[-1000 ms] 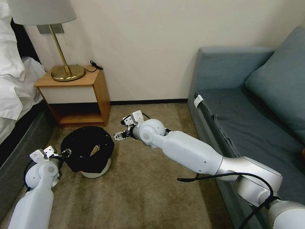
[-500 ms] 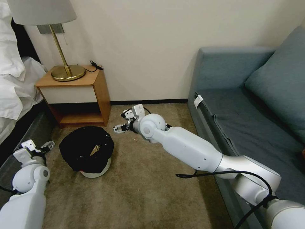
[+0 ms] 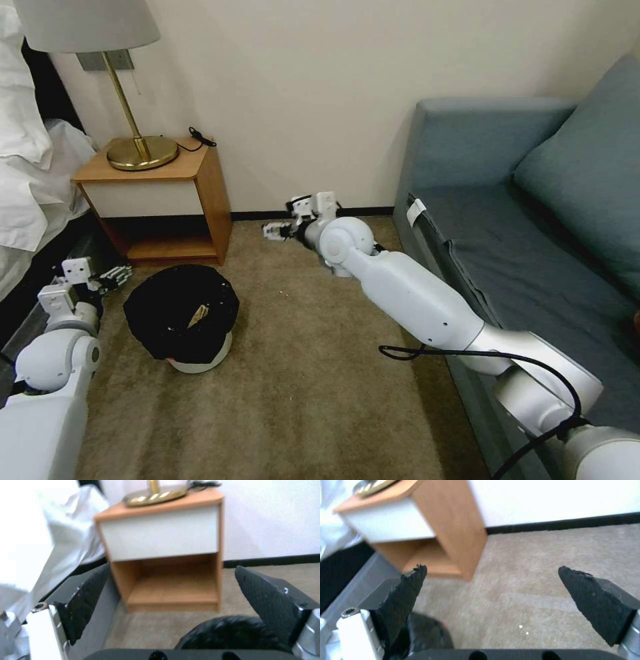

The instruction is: Pick up the trash bin, then pick up the garbage on the floor and place it into the trash bin.

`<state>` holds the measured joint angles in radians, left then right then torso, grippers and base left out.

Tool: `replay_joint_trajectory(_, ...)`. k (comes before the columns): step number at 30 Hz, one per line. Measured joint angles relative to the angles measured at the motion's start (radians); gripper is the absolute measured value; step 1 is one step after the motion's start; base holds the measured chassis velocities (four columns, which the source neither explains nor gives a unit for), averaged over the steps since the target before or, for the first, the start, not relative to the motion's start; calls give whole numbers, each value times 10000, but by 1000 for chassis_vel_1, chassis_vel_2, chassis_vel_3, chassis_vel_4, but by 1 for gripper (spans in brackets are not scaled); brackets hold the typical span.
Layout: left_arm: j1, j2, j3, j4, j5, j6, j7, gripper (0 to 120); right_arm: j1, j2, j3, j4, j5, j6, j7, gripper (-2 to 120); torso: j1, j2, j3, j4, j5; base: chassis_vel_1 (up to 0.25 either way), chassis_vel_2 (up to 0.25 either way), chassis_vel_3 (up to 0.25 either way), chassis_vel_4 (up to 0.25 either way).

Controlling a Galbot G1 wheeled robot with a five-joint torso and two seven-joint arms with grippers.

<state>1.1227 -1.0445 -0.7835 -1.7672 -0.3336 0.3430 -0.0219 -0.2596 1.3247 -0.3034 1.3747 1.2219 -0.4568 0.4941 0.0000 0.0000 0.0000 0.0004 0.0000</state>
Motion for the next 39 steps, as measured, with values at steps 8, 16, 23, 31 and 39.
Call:
replay_joint_trajectory(8, -42, 166, 285, -1459, -48, 1322, 200, 100, -2357, -739, 2152, 980, -1059, 136, -375, 100, 0, 1, 0, -6, 4, 0, 0, 0, 0)
replay_joint_trajectory(16, 40, -28, 592, -1784, -52, 1591, 119, 100, -4010, -280, 4431, 548, -3301, 766, -1947, 100, 0, 0, 0, -7, 3, 0, 0, 0, 0)
replay_joint_trajectory(23, 176, -358, 706, -1524, 180, 459, 616, 100, -4096, 459, 4938, 207, -4446, 1160, -2534, 100, 0, 0, 0, -3, -1, 0, 0, 0, 0)
replay_joint_trajectory(31, -2, -708, 727, -1040, 256, -250, 1206, 100, -4213, 1097, 5472, -312, -5711, 1685, -3208, 100, 0, 0, 0, -5, -1, 0, 0, 0, 0)
replay_joint_trajectory(39, 62, -1113, 796, -180, 719, -1282, 1838, 100, -4438, 1724, 6147, -894, -6781, 2393, -3939, 100, 0, 1, 0, -2, -1, 0, 0, 0, 0)
